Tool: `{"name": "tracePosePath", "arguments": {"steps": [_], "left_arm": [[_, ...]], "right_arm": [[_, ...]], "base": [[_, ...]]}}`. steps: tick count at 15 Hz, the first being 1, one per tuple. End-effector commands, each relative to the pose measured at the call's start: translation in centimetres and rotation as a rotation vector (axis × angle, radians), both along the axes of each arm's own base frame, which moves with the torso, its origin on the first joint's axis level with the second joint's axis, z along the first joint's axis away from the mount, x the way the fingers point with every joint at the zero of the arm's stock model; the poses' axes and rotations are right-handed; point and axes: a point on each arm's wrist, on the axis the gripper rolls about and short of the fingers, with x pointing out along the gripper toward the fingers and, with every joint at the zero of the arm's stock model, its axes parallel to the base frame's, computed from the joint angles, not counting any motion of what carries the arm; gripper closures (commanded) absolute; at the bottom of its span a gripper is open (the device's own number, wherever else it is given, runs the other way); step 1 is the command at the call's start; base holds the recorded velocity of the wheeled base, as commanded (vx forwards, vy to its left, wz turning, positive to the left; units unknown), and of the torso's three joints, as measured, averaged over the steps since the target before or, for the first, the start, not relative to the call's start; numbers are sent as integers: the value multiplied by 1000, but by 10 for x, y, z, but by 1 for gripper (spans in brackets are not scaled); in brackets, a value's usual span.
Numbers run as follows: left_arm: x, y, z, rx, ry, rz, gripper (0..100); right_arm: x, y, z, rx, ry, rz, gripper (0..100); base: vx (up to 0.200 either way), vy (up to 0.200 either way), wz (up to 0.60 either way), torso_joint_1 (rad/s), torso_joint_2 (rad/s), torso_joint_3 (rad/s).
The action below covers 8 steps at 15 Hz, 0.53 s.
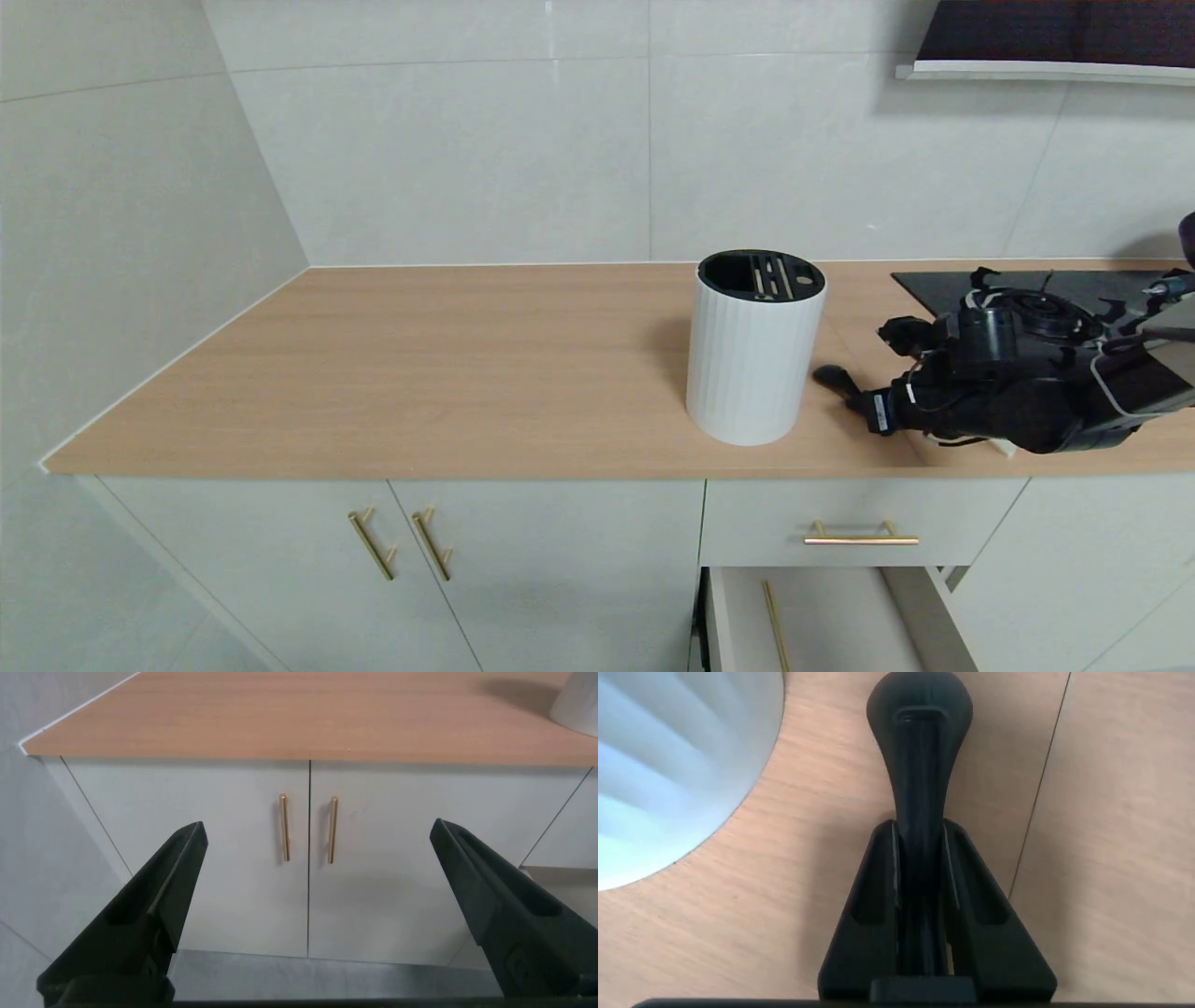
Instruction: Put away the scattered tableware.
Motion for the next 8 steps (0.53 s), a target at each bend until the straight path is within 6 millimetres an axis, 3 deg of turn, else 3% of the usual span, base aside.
{"name": "tracePosePath", "arguments": {"steps": [1, 2, 4, 8], "left_arm": [[0, 0, 0, -1, -1, 0, 0], [0, 0, 0, -1, -1, 0, 0], [0, 0, 0, -1, 1, 0, 0], [0, 0, 0, -1, -1, 0, 0]], "right_arm": [[-10, 5, 21, 6, -29, -52, 100], [-27, 11, 44, 35, -34, -132, 100], [-61, 10, 68, 78, -26, -165, 100], [-129, 3, 65, 84, 27, -152, 100]], "base": [[0, 0, 0, 0, 0, 0], [0, 0, 0, 0, 0, 0], [0, 0, 0, 0, 0, 0], [0, 0, 0, 0, 0, 0]]}}
